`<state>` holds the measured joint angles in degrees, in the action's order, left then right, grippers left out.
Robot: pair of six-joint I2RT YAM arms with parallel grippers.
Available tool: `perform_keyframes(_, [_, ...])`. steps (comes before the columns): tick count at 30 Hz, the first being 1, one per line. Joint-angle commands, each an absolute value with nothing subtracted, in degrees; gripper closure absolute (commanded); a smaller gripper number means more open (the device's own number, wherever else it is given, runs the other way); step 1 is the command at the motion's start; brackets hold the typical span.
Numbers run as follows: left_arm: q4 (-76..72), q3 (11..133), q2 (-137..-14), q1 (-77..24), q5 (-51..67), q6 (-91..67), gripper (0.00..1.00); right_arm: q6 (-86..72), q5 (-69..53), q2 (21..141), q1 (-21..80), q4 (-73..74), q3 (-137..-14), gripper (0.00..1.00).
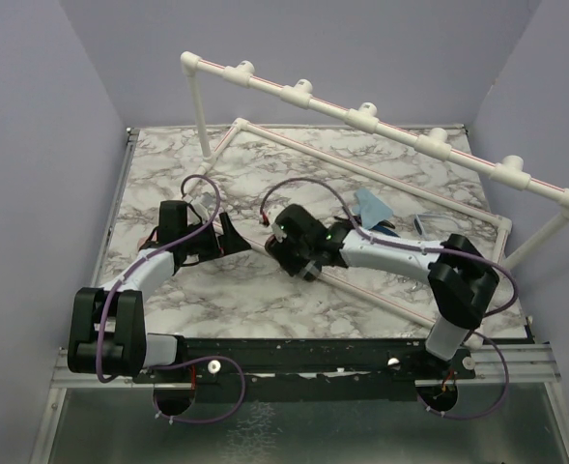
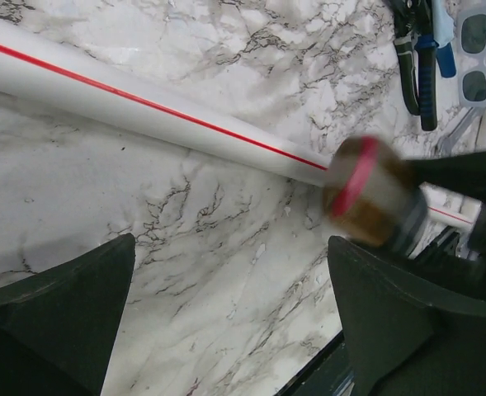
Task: Organize the sunglasses
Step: Pick up the sunglasses case from the center of the board, then place the sunglasses case at the center of the board.
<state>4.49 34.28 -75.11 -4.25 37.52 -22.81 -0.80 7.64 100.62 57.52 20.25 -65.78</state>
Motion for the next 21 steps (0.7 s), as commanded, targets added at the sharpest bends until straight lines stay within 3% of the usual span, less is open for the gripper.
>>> perform_keyframes(1, [4.3, 35.9, -74.8, -3.4, 38.8, -21.5, 0.01, 7.3, 4.9, 96.6, 47.8, 18.3, -73.2, 0.7])
perform_keyframes(5, [4.3, 35.9, -75.0, -3.0, 39.1, -21.2, 0.01, 17.8, 0.5, 103.6, 39.4, 19.0, -80.7, 0.7])
perform_keyframes(10, [4.3, 35.9, -75.4, -2.3, 39.2, -20.7, 0.01, 28.7, -2.7, 114.6, 36.0, 22.0, -91.8, 0.7])
perform_keyframes(21, [4.2, 36.1, -76.3, -1.8, 39.9, -20.1, 0.02, 35.0, -10.6, 131.7, 32.4, 27.6, -107.4, 0.54])
